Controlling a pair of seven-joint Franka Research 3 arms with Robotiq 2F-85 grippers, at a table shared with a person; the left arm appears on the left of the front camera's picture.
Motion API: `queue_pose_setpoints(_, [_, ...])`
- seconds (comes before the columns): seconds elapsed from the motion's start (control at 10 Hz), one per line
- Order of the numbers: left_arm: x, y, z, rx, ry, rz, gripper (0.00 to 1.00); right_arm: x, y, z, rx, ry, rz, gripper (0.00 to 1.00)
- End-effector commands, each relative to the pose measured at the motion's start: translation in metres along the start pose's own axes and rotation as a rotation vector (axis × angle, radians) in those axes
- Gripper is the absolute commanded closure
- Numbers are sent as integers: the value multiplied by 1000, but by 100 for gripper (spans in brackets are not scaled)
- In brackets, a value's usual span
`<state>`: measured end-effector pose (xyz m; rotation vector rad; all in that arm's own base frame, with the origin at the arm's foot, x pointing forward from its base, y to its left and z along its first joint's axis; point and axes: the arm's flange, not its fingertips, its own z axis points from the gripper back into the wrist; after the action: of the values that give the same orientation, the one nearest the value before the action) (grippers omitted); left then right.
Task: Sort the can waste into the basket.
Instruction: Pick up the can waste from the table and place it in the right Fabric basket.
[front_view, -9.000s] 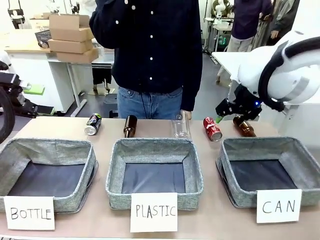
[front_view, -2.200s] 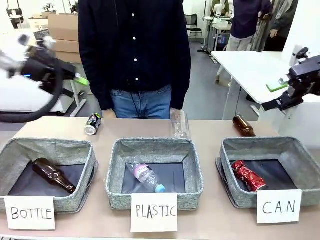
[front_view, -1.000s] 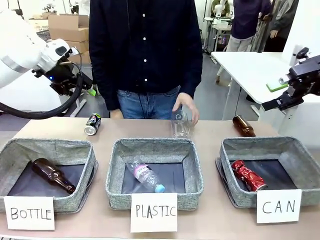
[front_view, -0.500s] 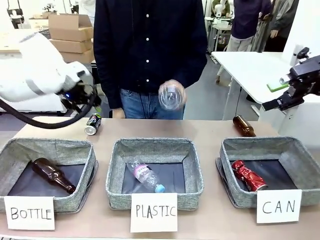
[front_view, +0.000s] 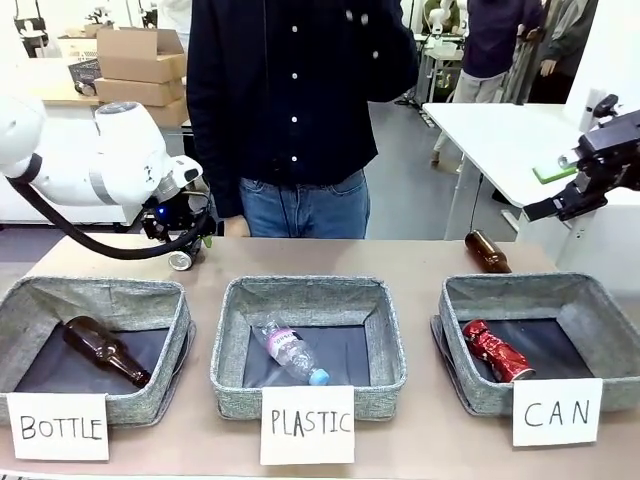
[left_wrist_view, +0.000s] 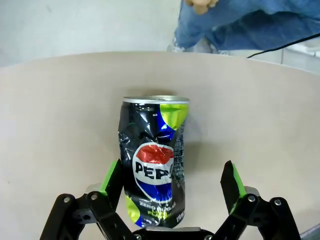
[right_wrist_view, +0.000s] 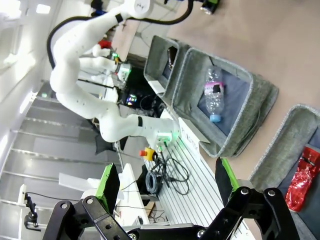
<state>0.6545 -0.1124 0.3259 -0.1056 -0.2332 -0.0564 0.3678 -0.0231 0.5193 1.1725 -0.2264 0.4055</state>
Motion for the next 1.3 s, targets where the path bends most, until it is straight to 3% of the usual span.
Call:
queue_pose_setpoints(0.0, [8,-7,-8,58,38,19,0,0,-2,0,-9,-3,29,0])
queue_pose_setpoints(0.1, [8,-8,-9,61,10,41,0,0,-2,0,-9,-3,29,0])
queue_pose_setpoints(0.2, [8,-8,-8,68,6,43,60,0,-2,0,-9,-3,29,0])
queue_pose_setpoints(0.3, [8,-7,-9,67,7,39,60,0,-2,0,-9,-3,29,0])
queue_pose_setpoints(0.4, [8,-7,-12,69,13,40,100,0,-2,0,-9,-3,29,0])
queue_pose_setpoints(0.5, [7,-7,-14,64,16,40,65,0,-2,0,-9,-3,29,0])
queue_pose_setpoints(0.6, [7,-5,-13,56,12,46,100,0,-2,0,-9,-3,29,0])
queue_pose_setpoints(1.0, [7,6,-6,50,-14,66,100,0,-2,0,-9,-3,29,0])
queue_pose_setpoints(1.2, [-1,19,33,-33,-82,94,100,0,-2,0,-9,-3,29,0])
